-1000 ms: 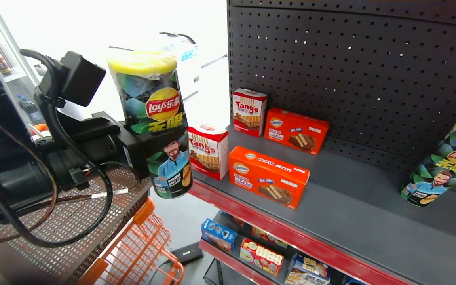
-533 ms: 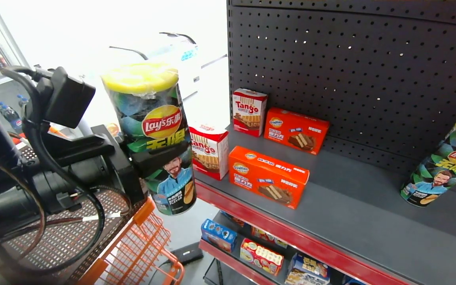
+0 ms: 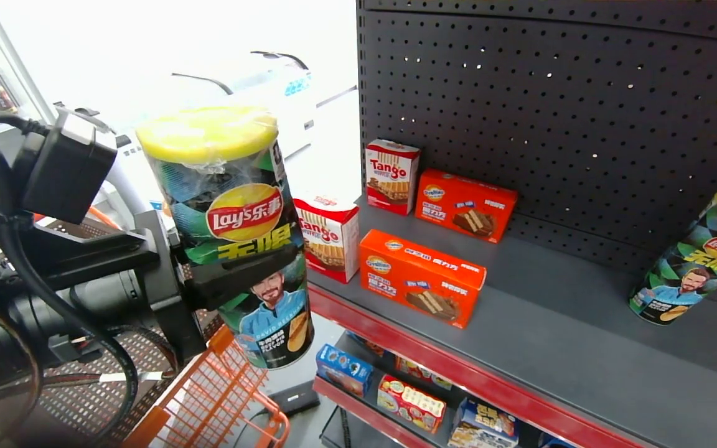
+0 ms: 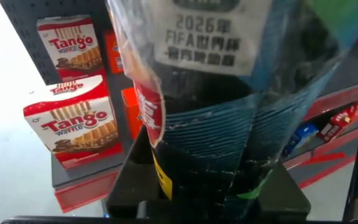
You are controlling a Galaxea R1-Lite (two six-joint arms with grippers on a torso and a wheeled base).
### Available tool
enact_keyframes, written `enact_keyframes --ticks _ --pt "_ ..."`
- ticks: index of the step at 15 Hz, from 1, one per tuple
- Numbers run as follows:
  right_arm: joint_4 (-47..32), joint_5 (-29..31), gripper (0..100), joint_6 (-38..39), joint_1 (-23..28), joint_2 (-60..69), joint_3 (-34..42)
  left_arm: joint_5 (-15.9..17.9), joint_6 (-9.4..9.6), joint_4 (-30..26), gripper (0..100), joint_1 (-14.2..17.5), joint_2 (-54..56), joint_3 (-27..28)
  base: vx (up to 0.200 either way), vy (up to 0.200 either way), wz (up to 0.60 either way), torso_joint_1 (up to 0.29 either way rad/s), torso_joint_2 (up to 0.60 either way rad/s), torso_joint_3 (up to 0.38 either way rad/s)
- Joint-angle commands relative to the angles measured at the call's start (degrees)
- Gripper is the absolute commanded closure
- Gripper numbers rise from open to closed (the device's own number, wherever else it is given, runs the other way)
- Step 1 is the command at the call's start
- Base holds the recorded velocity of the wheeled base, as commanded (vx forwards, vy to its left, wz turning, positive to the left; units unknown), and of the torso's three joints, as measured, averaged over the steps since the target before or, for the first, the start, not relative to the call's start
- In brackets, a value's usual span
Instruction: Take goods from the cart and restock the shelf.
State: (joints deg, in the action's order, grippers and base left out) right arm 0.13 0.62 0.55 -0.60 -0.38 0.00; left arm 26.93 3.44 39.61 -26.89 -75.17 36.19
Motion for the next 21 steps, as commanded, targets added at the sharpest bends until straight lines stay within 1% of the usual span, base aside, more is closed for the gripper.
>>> enact_keyframes --ticks 1,3,4,5,10,21 --pt "0.04 -0.01 0 0.07 -0.02 -0.06 0.00 0.32 -0.01 -1.37 100 -0.18 0.55 0.90 0.000 0.000 0.00 0.000 0.00 0.000" --pt "0.04 -0.01 0 0.07 -0.02 -0.06 0.00 0.40 -0.01 -3.84 100 -0.97 0.55 2.30 0.000 0.000 0.00 0.000 0.00 0.000" --pt "0.04 -0.01 0 -0.02 -0.02 -0.06 0.00 0.32 -0.01 -7.97 100 -2.11 0.72 4.06 0.000 0.000 0.00 0.000 0.00 0.000" --pt "-0.05 -0.01 0 -0.02 -0.02 -0.06 0.00 0.40 -0.01 -9.11 100 -2.29 0.72 4.68 0.000 0.000 0.00 0.000 0.00 0.000" --pt "0.04 -0.01 0 0.07 -0.02 0.03 0.00 0.76 0.25 -8.93 100 -2.46 0.28 5.11 0.000 0.000 0.00 0.000 0.00 0.000" --pt "0.04 -0.01 0 -0.02 -0.02 -0.06 0.00 0.67 0.25 -8.85 100 -2.46 -0.16 5.91 0.000 0.000 -0.60 -0.001 0.00 0.003"
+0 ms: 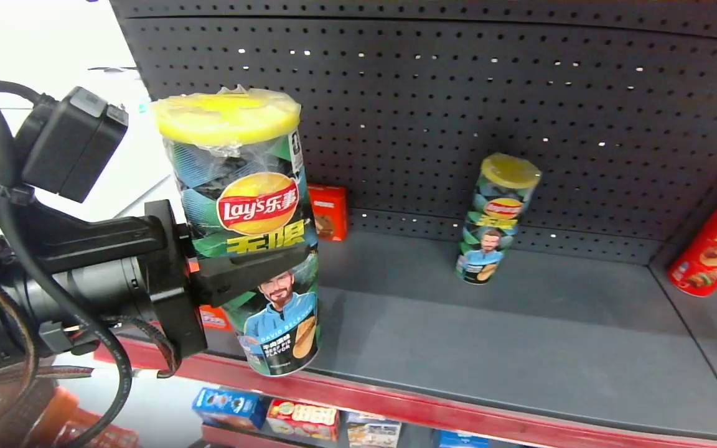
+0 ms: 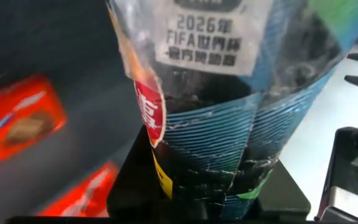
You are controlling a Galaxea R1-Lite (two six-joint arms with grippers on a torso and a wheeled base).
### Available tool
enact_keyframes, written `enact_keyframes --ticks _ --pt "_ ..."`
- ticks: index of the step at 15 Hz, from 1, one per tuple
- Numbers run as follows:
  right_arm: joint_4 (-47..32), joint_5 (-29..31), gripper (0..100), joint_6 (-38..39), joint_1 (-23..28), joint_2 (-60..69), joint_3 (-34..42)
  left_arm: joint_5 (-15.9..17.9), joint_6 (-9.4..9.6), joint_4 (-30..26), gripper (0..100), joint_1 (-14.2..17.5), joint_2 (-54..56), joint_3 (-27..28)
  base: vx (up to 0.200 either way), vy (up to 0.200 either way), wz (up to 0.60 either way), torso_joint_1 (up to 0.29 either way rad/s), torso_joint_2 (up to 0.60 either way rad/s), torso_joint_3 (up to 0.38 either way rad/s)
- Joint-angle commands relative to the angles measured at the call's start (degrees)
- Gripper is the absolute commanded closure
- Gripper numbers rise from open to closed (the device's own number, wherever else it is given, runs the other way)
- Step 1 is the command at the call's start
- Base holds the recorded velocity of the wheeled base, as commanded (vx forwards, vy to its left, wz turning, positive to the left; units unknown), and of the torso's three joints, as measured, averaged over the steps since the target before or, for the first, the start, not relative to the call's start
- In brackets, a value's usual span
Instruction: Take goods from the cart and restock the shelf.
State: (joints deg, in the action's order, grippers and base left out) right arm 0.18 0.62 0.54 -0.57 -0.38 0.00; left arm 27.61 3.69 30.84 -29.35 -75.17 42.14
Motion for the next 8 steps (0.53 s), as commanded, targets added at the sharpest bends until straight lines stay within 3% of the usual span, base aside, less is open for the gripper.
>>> enact_keyframes --ticks 1,8 --pt "-0.01 -0.01 0 0.08 -0.04 0.03 0.00 -0.01 0.00 -0.08 100 0.00 -0.07 -0.13 0.000 0.000 -0.60 0.002 0.00 0.002" --pt "-0.01 -0.01 0 0.08 -0.04 -0.06 0.00 -0.01 -0.18 -0.08 100 0.18 0.46 -1.27 0.000 0.000 0.00 0.000 0.00 0.000"
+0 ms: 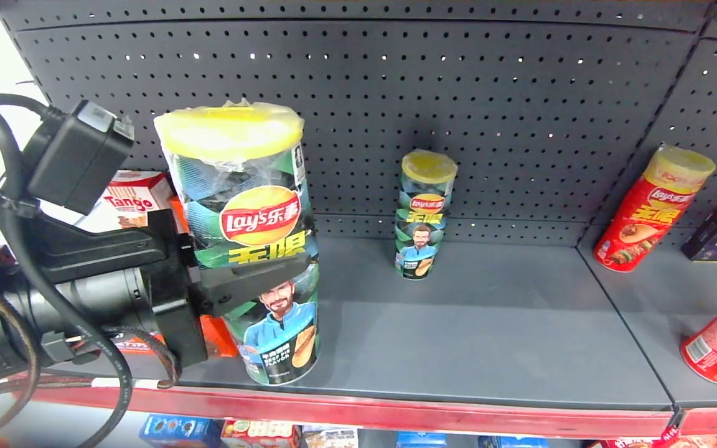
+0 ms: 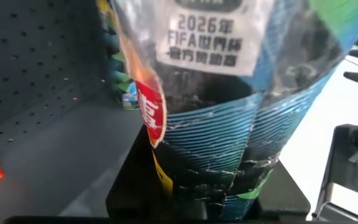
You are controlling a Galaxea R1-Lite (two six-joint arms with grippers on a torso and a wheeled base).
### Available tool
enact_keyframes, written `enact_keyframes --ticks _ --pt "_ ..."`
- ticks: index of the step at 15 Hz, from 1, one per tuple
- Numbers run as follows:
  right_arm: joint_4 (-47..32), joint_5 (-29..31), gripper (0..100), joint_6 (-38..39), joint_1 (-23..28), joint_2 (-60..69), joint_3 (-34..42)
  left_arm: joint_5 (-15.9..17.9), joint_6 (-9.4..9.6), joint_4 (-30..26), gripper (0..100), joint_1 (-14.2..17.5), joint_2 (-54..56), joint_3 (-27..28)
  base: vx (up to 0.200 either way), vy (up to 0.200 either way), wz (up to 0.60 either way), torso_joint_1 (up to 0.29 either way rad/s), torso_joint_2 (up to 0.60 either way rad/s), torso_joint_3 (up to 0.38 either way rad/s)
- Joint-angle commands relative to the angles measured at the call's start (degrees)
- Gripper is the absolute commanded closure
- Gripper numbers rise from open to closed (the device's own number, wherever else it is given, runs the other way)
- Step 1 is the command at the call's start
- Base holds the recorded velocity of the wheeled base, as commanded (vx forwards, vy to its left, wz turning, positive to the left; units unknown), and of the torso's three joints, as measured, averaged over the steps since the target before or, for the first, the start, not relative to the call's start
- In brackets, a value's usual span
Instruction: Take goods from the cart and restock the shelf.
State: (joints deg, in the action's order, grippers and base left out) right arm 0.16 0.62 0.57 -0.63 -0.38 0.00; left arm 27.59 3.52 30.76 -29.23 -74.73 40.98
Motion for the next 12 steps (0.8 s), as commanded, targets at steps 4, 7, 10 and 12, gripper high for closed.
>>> enact_keyframes --ticks 4,7,10,12 --pt "0.02 -0.01 0 0.04 0.02 0.03 0.00 0.01 -0.01 0.00 100 0.40 0.11 -0.12 0.000 0.000 -0.30 0.001 0.00 0.002" --pt "0.02 -0.01 0 -0.05 0.02 0.03 0.00 0.01 -0.10 0.00 100 0.67 0.11 0.06 0.000 0.000 0.00 0.000 0.00 0.000" --pt "0.02 -0.01 0 0.04 0.02 0.03 0.00 0.01 0.08 0.00 100 0.84 0.02 0.94 0.000 0.000 0.00 0.000 0.00 0.000" --pt "-0.16 -0.09 0 -0.13 -0.07 -0.06 -0.09 0.01 -0.01 0.00 100 1.20 -0.07 1.55 0.000 0.000 0.00 0.000 0.00 0.000"
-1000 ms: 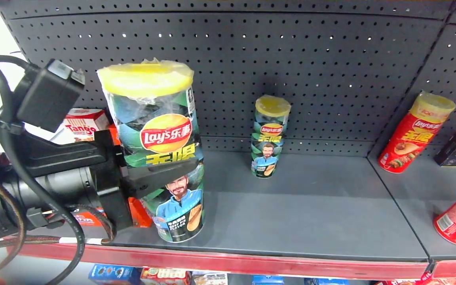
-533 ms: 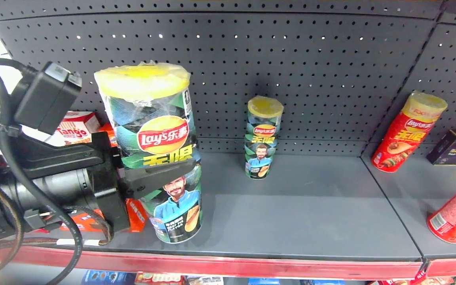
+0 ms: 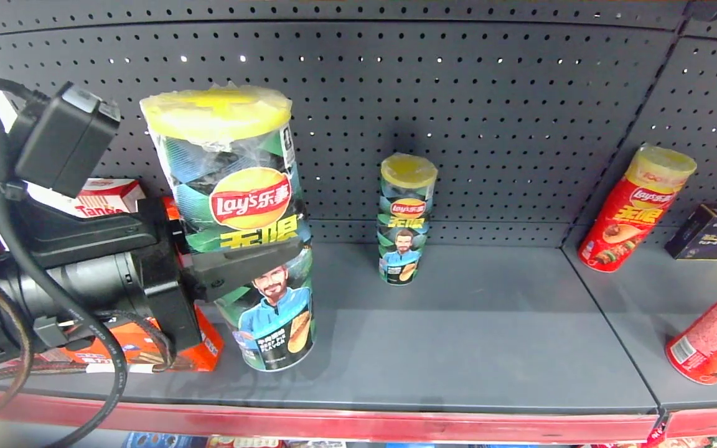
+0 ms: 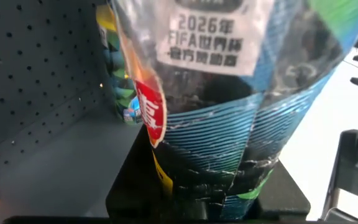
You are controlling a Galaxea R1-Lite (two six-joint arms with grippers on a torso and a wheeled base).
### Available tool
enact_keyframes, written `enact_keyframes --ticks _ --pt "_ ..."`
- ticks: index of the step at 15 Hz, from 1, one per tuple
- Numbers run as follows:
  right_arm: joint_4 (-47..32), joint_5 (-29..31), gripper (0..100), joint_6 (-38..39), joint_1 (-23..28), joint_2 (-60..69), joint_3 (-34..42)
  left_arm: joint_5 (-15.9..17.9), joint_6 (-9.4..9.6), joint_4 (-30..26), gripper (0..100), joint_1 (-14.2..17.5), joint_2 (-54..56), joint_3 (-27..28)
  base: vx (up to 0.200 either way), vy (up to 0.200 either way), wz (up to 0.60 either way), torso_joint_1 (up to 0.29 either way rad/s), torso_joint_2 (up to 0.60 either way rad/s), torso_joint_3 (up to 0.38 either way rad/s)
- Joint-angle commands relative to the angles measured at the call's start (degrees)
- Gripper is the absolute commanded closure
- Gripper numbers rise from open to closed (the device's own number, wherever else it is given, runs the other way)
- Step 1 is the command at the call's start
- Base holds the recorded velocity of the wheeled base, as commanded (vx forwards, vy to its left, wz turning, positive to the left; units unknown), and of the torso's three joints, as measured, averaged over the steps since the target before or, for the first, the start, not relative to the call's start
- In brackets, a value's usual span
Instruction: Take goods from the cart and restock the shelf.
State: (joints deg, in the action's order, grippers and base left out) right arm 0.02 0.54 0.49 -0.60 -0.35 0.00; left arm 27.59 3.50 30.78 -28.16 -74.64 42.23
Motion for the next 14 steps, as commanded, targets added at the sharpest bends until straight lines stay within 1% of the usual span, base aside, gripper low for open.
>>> enact_keyframes --ticks 1,2,3,4,6,7,9,10,11,13,14 --pt "-0.02 -0.01 0 -0.14 -0.11 -0.17 -0.09 0.01 0.02 -0.11 100 0.12 -0.06 0.22 0.000 0.000 0.00 0.000 0.00 0.000" --pt "0.06 0.17 0 -0.66 0.25 -0.35 -0.26 -0.17 0.10 -0.02 100 0.04 -0.06 -0.22 0.000 0.000 0.00 0.000 0.00 0.000" --pt "-0.38 -0.45 0 -0.14 -0.11 -1.76 -3.96 -0.08 0.02 -0.11 100 0.12 -0.06 -0.48 0.000 0.000 0.00 0.000 0.00 0.000" --pt "-2.22 -2.47 0 1.80 -2.74 -12.65 -11.69 -0.17 -0.07 -0.11 100 0.21 -0.15 -0.48 0.000 0.000 0.00 0.000 0.00 0.000" --pt "-3.01 -4.76 0 0.74 -5.91 -15.82 -14.94 -0.25 -0.07 -0.11 100 0.30 -0.59 -0.22 0.000 0.000 0.00 0.000 0.00 0.000" --pt "-2.49 -7.39 0 -1.63 -7.84 -19.16 -16.35 -0.08 -0.07 -0.11 100 0.12 -0.59 -0.39 0.000 0.000 0.00 0.000 0.00 0.000" --pt "-2.05 -8.18 0 -1.89 -8.19 -24.26 -19.34 -0.08 -0.07 -0.11 100 0.30 -1.91 -0.30 0.000 0.000 0.00 0.000 0.00 0.000" --pt "-1.78 -10.12 0 -1.81 -9.86 -29.71 -22.32 0.01 -0.07 -0.11 100 0.30 -1.91 0.31 0.000 0.000 0.00 0.000 0.00 0.000" --pt "-0.38 -11.17 0 -1.81 -11.71 -35.07 -24.61 0.01 -0.07 -0.11 100 0.30 -1.91 0.49 0.000 0.000 0.00 0.000 0.00 0.000" --pt "7.62 -11.43 0 -1.63 -14.34 -43.50 -26.19 -0.08 -0.07 -0.11 100 0.30 -2.09 0.49 0.000 0.000 0.00 0.000 0.00 0.000" --pt "11.40 -11.96 0 -1.28 -14.78 -47.02 -26.72 -0.08 -0.07 -0.11 100 0.30 -2.17 0.57 0.000 0.000 0.00 0.000 0.00 0.000"
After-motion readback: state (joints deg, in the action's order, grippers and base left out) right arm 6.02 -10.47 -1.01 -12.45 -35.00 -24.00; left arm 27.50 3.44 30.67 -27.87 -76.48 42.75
